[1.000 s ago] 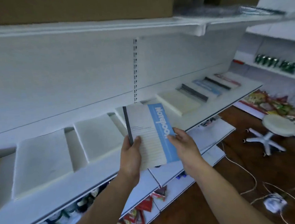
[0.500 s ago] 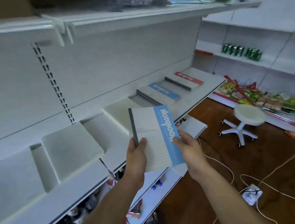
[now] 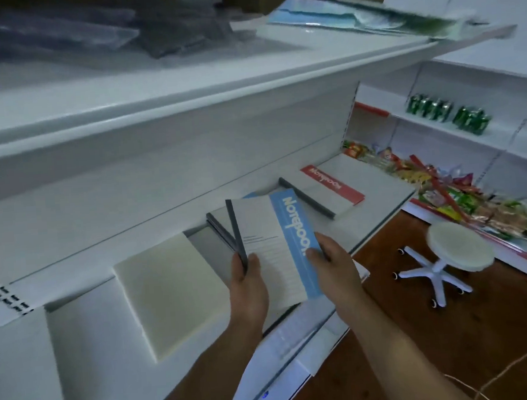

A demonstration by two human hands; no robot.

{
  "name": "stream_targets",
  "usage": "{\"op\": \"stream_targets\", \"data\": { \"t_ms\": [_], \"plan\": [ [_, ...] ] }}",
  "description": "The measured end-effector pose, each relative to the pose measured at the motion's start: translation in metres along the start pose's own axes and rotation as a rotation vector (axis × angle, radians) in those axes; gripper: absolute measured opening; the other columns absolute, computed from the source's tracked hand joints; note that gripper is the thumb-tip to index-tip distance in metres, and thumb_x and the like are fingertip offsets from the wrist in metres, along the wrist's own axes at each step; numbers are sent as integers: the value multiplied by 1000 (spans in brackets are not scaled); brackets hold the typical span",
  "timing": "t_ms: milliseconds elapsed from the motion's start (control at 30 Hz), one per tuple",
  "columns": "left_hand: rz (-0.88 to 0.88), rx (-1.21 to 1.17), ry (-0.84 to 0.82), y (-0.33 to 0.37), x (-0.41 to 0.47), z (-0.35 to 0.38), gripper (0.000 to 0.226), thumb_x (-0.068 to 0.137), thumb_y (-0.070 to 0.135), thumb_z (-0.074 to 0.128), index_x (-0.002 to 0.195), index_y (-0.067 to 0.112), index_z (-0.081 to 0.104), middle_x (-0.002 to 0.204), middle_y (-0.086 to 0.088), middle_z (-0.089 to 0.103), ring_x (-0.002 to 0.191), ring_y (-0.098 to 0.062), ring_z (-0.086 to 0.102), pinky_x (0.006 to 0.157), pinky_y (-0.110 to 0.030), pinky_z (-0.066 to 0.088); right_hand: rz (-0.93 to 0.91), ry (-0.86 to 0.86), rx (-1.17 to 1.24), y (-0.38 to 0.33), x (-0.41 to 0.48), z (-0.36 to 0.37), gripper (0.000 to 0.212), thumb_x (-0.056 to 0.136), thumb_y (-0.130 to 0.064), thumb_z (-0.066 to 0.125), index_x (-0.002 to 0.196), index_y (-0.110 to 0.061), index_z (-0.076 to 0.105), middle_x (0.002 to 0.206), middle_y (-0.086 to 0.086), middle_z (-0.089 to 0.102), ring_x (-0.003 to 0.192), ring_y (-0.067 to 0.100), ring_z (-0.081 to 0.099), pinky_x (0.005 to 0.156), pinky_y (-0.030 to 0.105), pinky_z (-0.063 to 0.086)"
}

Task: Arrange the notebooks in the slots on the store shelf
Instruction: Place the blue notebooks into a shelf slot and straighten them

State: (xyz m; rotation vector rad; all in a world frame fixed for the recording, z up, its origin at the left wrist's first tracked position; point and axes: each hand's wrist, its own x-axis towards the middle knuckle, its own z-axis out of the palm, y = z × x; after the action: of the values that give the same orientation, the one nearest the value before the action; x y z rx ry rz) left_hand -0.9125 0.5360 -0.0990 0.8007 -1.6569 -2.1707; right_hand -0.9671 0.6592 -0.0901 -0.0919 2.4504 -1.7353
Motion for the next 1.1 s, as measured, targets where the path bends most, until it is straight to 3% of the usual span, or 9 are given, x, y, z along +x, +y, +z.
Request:
{"op": "stream_targets", "data": {
  "t_ms": [100,300,400,567,700,767,867,1000,1100],
  "plan": [
    [37,57,86,-4,27,19,21,104,20,36,113,28,54,103,12,63,91,-2,57,76,-21,43,-32,-72,-33,1,46,0,27,96,-18,47,117,-32,56,100,-9,63,84,1,59,59,18,40],
    [69,359,389,-36,82,39,46,91,38,36,130,18,49,131,-13,52,121,-34,47,105,-55,37,-154,-294,-205,6,118,4,23,97,-15,44,114,-23,57,98,-4,61,74,6,55,55,12,40],
    [23,491,458,-30,88,46,49,88,38,34,130,17,48,128,-12,53,118,-33,47,101,-56,40,-154,-360,-246,11,142,8,23,96,-15,49,117,-13,58,92,-4,52,79,12,50,63,21,39],
    [-12,511,492,-37,98,51,55,81,41,38,131,20,45,123,-9,58,115,-30,52,95,-54,47,-209,-459,-264,30,162,15,12,96,-16,48,105,-14,56,95,-2,61,73,7,57,50,6,39],
    [-18,200,494,-24,89,57,33,99,15,48,122,37,44,98,17,60,91,-6,60,78,-27,49,-202,-512,-237,35,172,15,31,98,-21,47,129,-21,48,118,-4,58,94,10,57,56,5,39],
    [1,160,463,-25,89,54,33,100,13,46,127,33,47,99,14,62,89,-8,60,76,-25,47,-186,-556,-215,37,171,16,44,100,-22,45,143,-24,39,130,-5,53,108,11,56,74,5,45],
    [33,225,386,-24,92,54,37,100,21,46,137,27,45,117,-3,62,100,-17,62,78,-29,50,-192,-592,-186,41,168,21,52,101,-21,44,150,-25,27,145,-5,43,121,11,50,97,27,45],
    [55,313,286,-17,103,48,32,98,32,50,129,23,46,119,-10,58,107,-27,61,83,-37,56,-186,-638,-154,39,168,20,50,101,-16,43,148,-23,26,126,-15,42,97,-2,48,71,1,39],
    [50,231,301,-17,106,45,23,101,28,46,124,29,49,109,-4,63,103,-26,64,80,-36,56,-118,-663,-89,37,170,16,53,101,-15,44,150,-23,24,129,-13,39,104,-2,43,62,-7,35]
  ]
}}
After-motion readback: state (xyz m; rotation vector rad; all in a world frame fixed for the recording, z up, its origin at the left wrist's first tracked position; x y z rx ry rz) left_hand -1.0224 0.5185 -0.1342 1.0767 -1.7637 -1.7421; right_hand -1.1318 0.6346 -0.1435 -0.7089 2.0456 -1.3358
